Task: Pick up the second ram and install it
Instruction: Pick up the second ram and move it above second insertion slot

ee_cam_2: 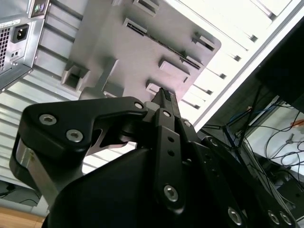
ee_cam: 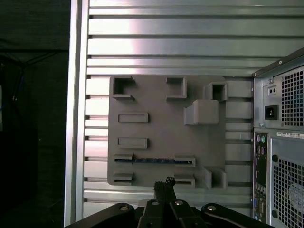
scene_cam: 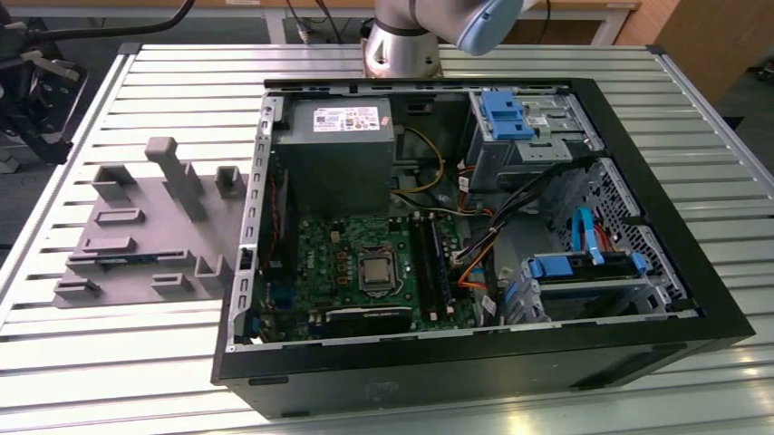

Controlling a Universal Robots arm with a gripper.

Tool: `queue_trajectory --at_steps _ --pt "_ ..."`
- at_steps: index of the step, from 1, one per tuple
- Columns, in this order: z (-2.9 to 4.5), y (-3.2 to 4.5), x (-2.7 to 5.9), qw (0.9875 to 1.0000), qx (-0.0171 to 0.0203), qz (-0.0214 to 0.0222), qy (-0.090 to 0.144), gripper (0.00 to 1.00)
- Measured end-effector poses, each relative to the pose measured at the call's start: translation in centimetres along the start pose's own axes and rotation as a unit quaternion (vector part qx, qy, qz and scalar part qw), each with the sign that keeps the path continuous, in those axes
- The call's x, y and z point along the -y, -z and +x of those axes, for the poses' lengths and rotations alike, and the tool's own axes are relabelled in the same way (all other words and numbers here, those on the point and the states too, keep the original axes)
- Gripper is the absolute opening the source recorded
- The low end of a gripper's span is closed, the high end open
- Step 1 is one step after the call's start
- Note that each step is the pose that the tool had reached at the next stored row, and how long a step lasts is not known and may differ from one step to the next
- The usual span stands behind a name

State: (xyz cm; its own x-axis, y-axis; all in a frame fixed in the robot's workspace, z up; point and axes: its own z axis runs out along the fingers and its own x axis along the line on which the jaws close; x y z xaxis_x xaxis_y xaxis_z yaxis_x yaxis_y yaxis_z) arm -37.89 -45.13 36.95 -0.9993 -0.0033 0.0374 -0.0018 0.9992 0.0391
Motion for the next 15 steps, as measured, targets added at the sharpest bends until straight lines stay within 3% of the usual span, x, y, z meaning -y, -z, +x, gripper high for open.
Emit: queue_trajectory --at_steps 8,15 --pt "0.0 -0.03 0.03 0.9991 -0.0015 0.0015 0.043 0.11" --pt "0.0 -0.05 0.03 0.9951 -0.0039 0.0037 0.099 0.11"
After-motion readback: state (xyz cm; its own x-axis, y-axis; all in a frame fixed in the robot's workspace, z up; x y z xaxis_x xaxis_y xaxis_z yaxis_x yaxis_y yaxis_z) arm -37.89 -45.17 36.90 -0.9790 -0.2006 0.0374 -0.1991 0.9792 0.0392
